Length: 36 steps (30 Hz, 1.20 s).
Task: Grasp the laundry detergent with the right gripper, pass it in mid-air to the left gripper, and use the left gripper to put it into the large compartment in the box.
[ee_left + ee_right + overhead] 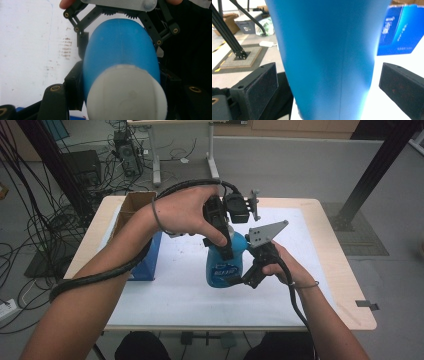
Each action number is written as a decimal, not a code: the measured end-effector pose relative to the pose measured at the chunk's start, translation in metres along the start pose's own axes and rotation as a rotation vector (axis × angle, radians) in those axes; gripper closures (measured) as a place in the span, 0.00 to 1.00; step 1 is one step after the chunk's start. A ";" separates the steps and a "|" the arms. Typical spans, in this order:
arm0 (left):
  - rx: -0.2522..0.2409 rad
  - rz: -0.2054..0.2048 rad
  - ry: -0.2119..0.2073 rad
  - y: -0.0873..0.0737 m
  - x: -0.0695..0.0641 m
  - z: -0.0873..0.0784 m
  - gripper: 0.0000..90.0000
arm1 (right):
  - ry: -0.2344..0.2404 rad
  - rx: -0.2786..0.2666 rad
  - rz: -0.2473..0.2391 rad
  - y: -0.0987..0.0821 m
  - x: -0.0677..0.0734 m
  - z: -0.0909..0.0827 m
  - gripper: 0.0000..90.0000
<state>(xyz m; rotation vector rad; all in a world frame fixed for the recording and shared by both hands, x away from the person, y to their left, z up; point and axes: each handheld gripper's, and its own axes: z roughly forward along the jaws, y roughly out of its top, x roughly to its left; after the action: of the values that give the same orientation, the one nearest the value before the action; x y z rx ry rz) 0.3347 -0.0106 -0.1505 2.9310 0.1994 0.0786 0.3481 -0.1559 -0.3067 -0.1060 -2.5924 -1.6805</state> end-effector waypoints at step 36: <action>0.040 -0.051 0.022 -0.012 0.008 -0.005 0.42 | -0.250 0.499 0.233 -0.029 -0.013 -0.044 0.04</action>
<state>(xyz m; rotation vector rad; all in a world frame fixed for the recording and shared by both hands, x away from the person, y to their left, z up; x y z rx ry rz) 0.3406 0.0031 -0.1474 2.9637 0.2827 0.1006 0.3588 -0.2078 -0.3162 -0.5988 -2.9467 -0.9661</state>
